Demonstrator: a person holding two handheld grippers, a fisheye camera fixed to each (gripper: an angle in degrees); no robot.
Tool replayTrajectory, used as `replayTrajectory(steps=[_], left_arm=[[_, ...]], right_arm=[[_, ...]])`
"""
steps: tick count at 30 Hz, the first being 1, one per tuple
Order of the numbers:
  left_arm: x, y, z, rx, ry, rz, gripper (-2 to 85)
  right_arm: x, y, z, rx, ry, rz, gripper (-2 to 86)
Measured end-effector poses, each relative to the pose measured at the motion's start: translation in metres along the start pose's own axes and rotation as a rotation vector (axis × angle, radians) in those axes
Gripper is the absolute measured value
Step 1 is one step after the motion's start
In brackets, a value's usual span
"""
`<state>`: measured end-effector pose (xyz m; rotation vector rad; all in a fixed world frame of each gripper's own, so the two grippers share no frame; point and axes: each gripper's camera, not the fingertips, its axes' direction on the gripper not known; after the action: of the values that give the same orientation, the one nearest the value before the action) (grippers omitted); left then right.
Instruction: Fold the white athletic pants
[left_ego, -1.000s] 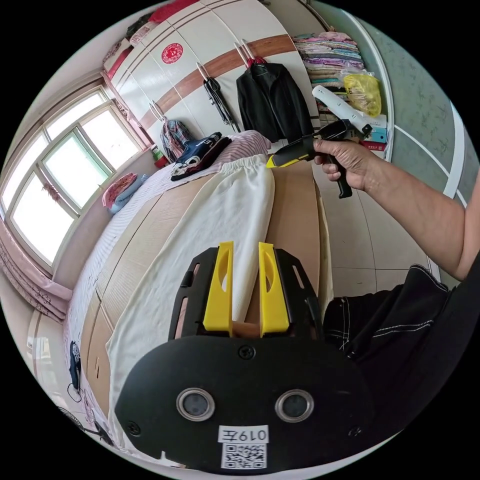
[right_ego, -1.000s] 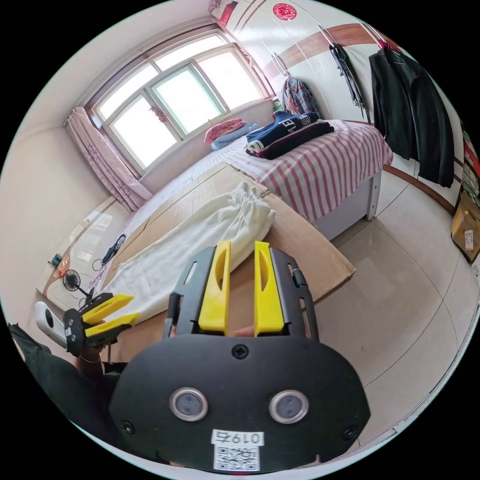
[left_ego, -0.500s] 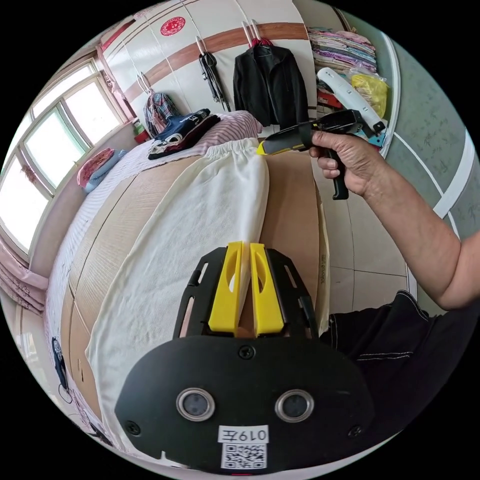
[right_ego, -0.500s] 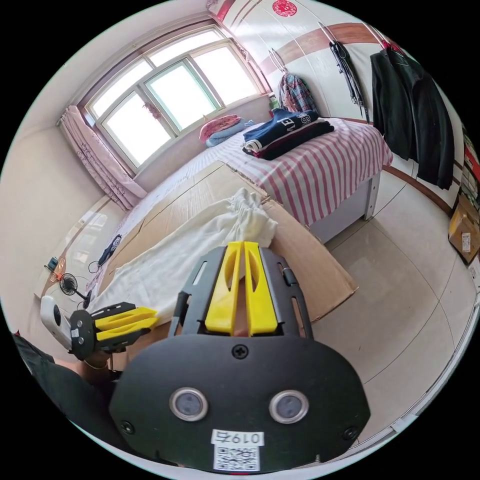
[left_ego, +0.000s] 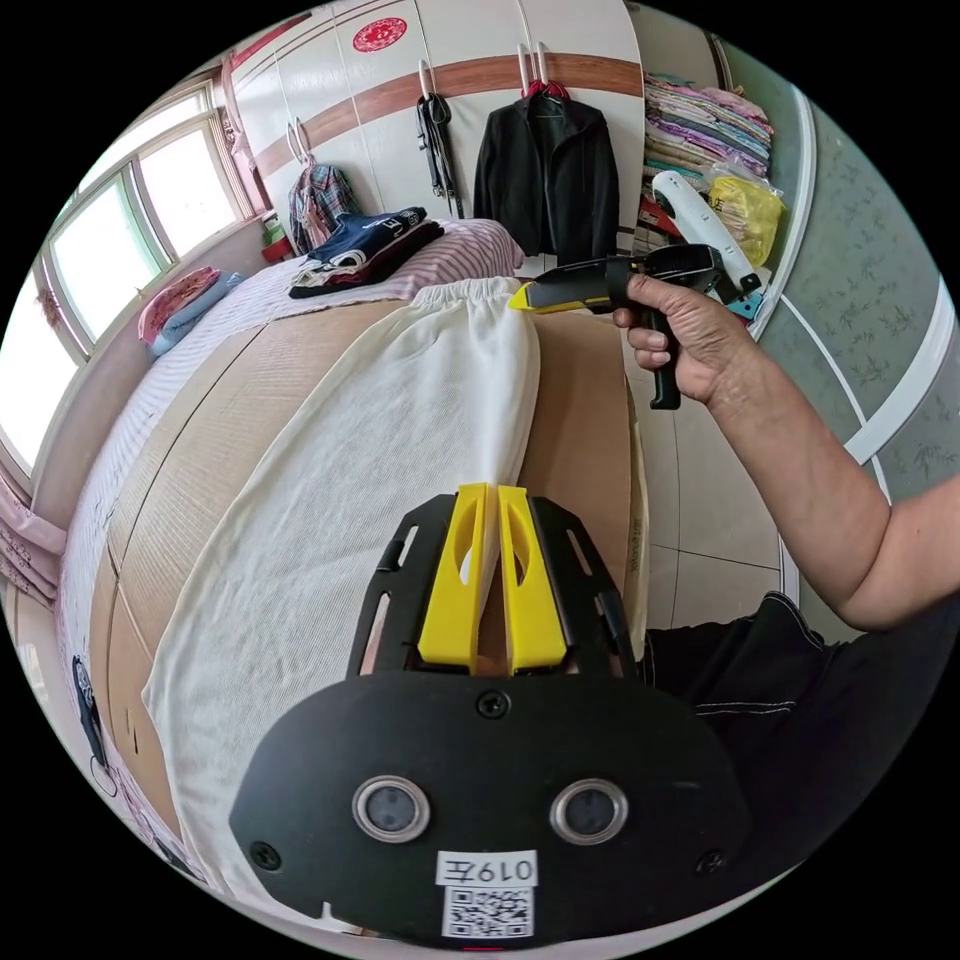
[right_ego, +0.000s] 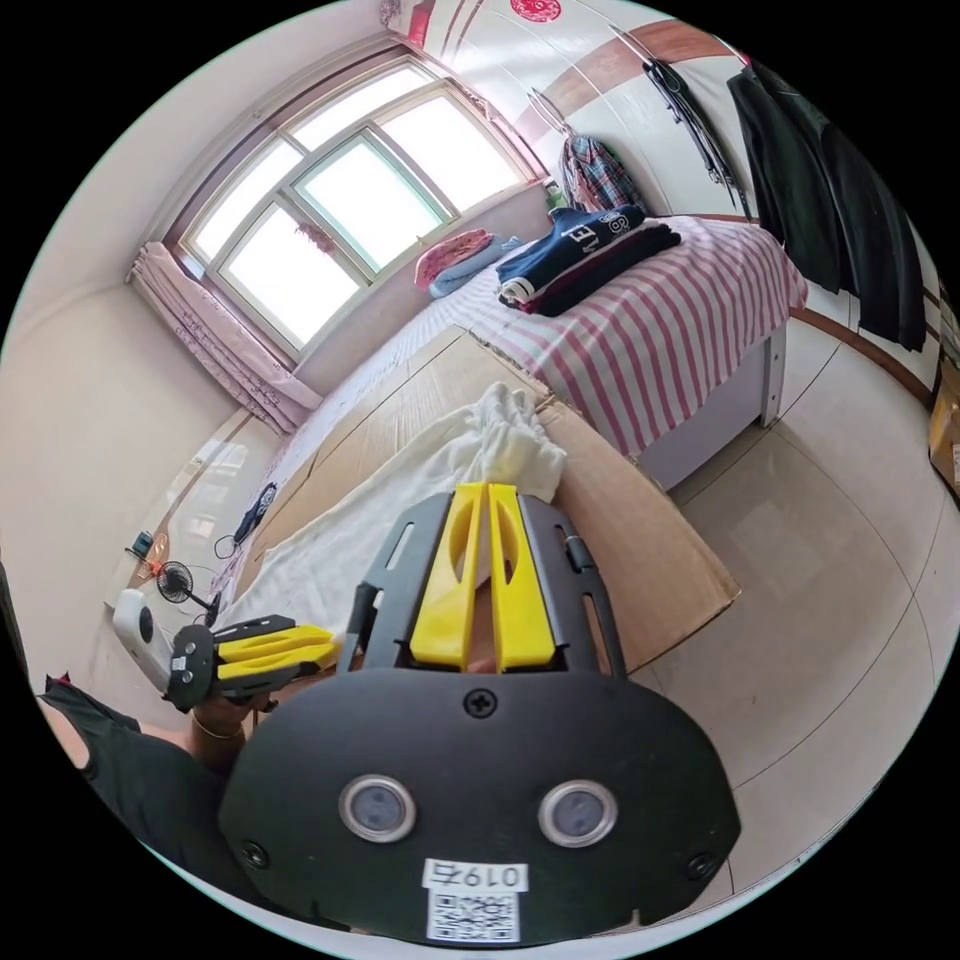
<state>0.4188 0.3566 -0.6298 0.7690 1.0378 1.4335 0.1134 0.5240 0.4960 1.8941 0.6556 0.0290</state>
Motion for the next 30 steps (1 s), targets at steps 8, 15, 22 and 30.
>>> replayTrajectory(steps=[8,15,22,30], left_arm=[[-0.001,0.009,-0.014,0.004,0.035,-0.040,1.3],[0.008,0.012,-0.021,-0.008,0.002,-0.001,1.1],[0.001,0.021,-0.049,0.071,0.038,-0.044,0.8],[0.018,0.025,-0.028,-0.024,0.018,0.009,0.8]], right_arm=[[-0.011,-0.022,-0.012,0.002,0.017,-0.035,-0.5],[-0.024,-0.033,-0.015,-0.017,0.118,-0.091,-0.5],[-0.050,-0.047,-0.033,0.033,0.161,-0.170,-0.6],[-0.053,-0.061,-0.029,-0.009,0.159,-0.102,-0.6]])
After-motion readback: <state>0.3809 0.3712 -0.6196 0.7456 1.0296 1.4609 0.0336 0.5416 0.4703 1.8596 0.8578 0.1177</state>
